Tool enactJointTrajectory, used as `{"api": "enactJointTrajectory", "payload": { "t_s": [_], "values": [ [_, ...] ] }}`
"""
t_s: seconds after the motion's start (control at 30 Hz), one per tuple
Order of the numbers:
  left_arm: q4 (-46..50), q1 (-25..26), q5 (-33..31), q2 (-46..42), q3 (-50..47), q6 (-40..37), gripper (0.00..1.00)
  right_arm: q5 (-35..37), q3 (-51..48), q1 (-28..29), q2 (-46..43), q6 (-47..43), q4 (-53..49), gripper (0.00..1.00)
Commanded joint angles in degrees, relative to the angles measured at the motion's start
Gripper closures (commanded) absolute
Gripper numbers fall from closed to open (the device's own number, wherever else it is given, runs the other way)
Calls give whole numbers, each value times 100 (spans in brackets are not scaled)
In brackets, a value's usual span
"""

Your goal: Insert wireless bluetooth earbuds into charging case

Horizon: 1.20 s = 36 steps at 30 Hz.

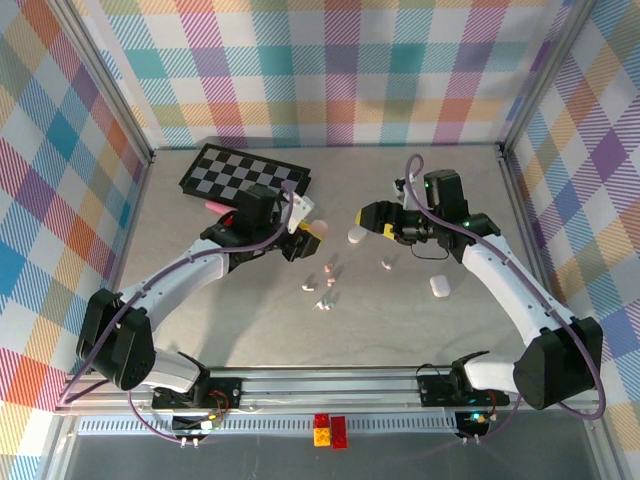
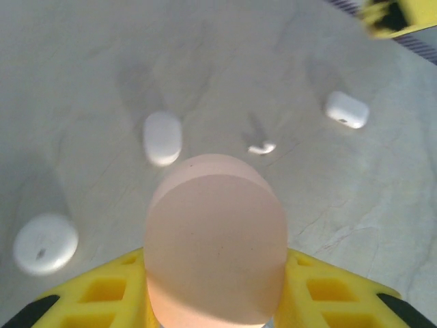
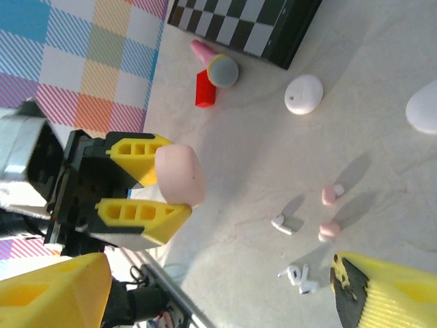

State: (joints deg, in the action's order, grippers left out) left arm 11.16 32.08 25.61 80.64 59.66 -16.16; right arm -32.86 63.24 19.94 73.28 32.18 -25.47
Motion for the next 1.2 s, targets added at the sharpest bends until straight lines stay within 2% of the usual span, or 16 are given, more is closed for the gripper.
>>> {"api": "enactJointTrajectory", "payload": {
  "t_s": [0.0,0.2,0.4,0.83,0.97,1.1,1.17],
  "values": [
    [-527,223,366,-179,-80,-865,69,-270,212,82,-85,55,-505,17],
    [-508,439,533,-99,17,-1285,70,-344,339,220,74,-32,-673,21],
    [-601,572,544,-89,-29,-1485,70,-590,461,356,291,-19,-634,38],
    [-658,615,674,-47,-32,-1530,70,-625,722,746,848,-17,-579,45],
    [-672,616,683,-77,-44,-1507,70,-592,734,774,934,-7,-585,55],
    [-738,616,665,-133,-120,-1498,70,-615,707,774,935,18,-569,75],
    [-845,611,657,-160,-168,-1440,68,-585,690,776,888,44,-527,80]
  ]
}}
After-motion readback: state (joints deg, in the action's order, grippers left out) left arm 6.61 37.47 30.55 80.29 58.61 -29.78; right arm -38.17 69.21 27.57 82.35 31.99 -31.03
